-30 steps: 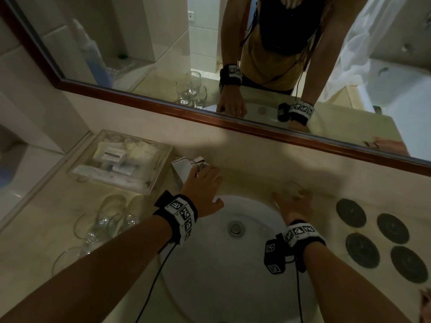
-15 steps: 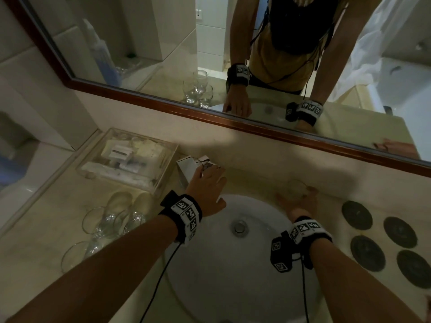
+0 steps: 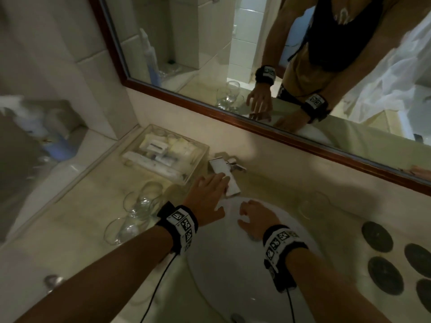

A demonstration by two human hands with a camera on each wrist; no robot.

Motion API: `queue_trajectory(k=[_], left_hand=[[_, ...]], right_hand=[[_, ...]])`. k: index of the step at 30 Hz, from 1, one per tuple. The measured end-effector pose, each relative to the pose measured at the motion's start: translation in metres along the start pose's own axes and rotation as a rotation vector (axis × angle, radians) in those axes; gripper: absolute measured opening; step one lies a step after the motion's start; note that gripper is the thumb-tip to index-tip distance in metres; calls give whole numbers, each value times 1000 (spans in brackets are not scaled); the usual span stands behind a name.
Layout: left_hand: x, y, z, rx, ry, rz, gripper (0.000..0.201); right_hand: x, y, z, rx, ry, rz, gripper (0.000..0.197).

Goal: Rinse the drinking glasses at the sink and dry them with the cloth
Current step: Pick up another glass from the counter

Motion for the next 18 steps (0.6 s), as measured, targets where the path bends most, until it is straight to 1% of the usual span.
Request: queue_trajectory(k=[2, 4, 5, 7, 9, 11, 13, 14, 16, 18], left_hand=[[3, -20, 20, 75, -5, 13, 83], [3, -41, 41, 158, 18, 68, 86], [5, -50, 51, 188, 38, 83, 87], [9, -66, 70, 230, 86, 92, 86], [8, -81, 88, 263, 137, 138, 85], [5, -93, 102, 285, 142, 164, 87], [-1, -96, 113, 260, 166, 168, 91], [-5, -96, 117, 246, 191, 187, 89], [-14, -94, 121, 232, 210, 261, 86], [-17, -89, 122, 222, 203, 286, 84]], right_hand=[[-15, 4, 31, 52, 17, 46, 33], [-28, 9, 63, 64, 101, 69, 38], [-36, 12, 77, 56, 172, 74, 45], [-51, 19, 105, 45, 319, 85, 64], [-69, 31, 132, 40, 435, 63, 79], [-89, 46, 152, 44, 430, 11, 89], [-112, 65, 163, 42, 398, -48, 97], [-119, 71, 167, 34, 389, -51, 98], [-138, 86, 170, 75, 336, -82, 93], [-147, 92, 169, 118, 282, -94, 78]])
Point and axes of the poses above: each hand's wrist, its own y-axis towards the middle knuckle, its own x-axis out of the back of the hand, z = x × y, the point moved 5 cm from there along y, towards the middle knuckle, and after that the axes turned 11 degrees about -z, right-handed, at the moved point
